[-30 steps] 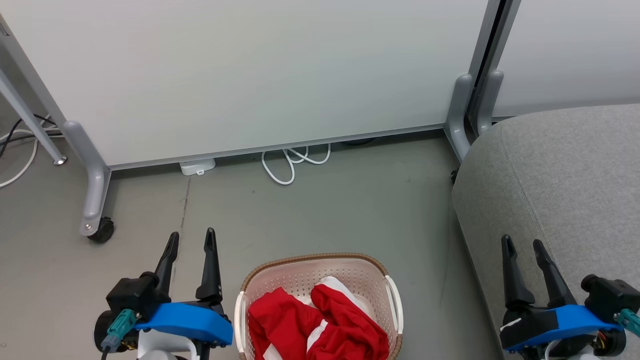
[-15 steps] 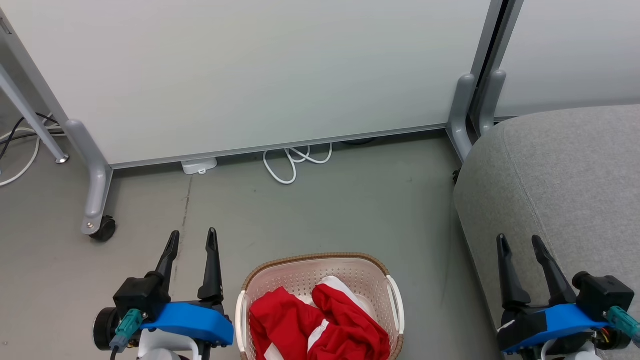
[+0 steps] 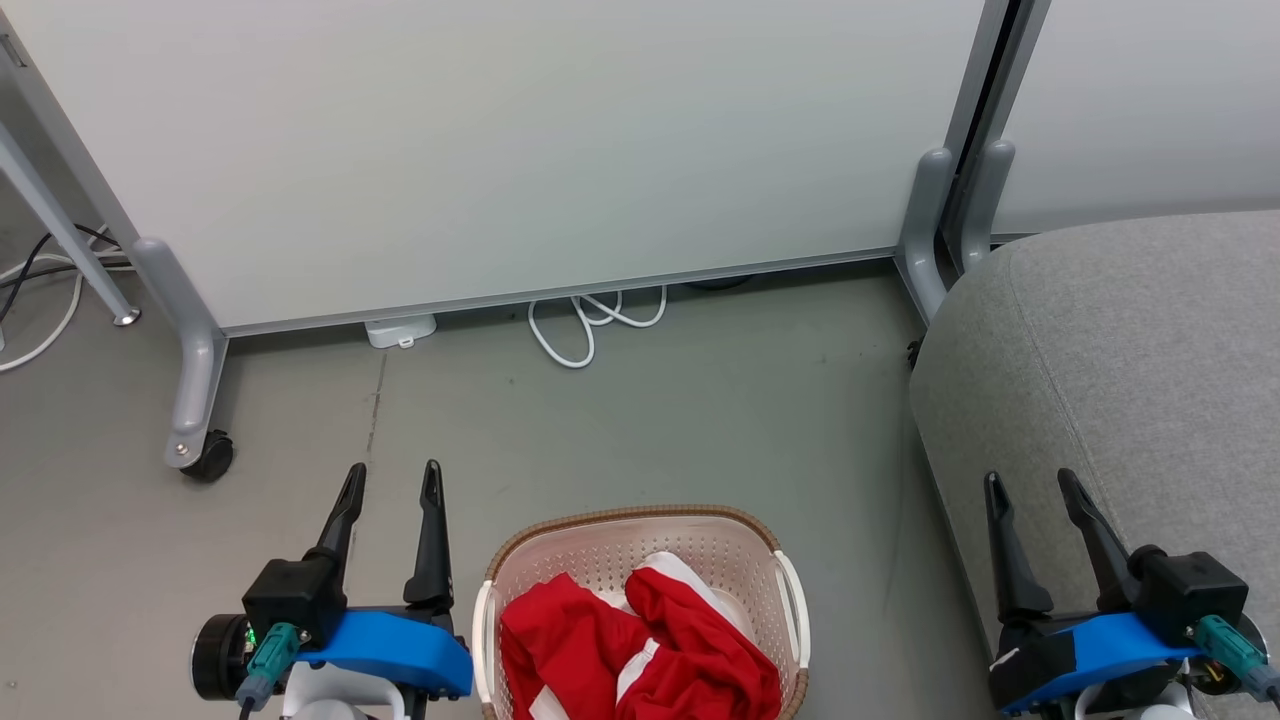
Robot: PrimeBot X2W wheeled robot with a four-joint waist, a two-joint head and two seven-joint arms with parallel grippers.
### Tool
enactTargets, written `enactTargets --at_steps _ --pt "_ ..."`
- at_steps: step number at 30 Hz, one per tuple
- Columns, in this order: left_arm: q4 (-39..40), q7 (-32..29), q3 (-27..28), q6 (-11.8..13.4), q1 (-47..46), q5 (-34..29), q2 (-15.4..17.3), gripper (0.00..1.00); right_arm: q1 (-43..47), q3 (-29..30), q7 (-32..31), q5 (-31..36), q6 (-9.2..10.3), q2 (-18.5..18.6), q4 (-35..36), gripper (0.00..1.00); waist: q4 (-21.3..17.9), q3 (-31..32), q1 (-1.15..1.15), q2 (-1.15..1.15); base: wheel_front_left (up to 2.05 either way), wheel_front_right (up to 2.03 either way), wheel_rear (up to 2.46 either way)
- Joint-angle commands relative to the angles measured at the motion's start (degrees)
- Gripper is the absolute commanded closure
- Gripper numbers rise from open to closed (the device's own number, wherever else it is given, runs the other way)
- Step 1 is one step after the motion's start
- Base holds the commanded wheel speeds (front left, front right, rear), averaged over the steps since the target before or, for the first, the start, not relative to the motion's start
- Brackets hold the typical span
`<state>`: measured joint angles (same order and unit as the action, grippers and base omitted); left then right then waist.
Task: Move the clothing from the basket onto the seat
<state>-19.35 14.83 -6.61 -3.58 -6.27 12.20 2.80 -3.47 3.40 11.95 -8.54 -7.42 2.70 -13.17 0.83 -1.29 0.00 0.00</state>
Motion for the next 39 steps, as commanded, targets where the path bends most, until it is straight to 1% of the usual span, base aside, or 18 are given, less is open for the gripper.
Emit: enactTargets --at_steps 1,11,22,29,35,39 --pt "-0.2 0.5 -0.2 0.0 -0.8 -0.1 0.2 0.0 0.5 -0.1 0.4 0.9 -0.12 0.3 0.3 0.0 0.0 0.0 0.0 0.0 0.0 0.0 0.0" --pt "-0.7 0.5 -0.6 0.4 -1.0 2.7 0.2 0.0 0.5 0.0 0.7 0.1 -0.08 0.3 -0.1 0.0 0.1 0.1 0.0 0.0 0.0 0.0 0.0" --pt "-0.7 0.5 -0.8 0.5 -0.8 2.2 0.2 0.0 1.0 0.0 0.6 0.0 -0.08 0.3 0.0 0.0 0.6 0.3 0.0 0.0 0.0 0.0 0.0" --pt "-0.4 0.5 -0.6 0.3 -0.6 2.3 0.2 0.0 0.5 -0.5 0.4 -0.2 -0.08 0.3 0.5 0.0 0.1 -0.7 0.0 0.0 0.0 0.0 0.0" --pt "-1.0 0.5 -0.6 -0.2 -1.8 1.7 0.1 0.0 -1.8 -2.1 0.1 0.3 -0.08 0.3 1.6 0.0 -1.8 -4.0 0.0 0.0 0.0 0.0 0.0" --pt "-2.0 0.5 -0.8 -0.5 -3.9 1.2 0.1 0.0 -4.8 -3.3 -0.2 1.2 -0.08 0.3 3.3 0.0 -3.9 -8.9 0.0 0.0 0.0 0.0 0.0"
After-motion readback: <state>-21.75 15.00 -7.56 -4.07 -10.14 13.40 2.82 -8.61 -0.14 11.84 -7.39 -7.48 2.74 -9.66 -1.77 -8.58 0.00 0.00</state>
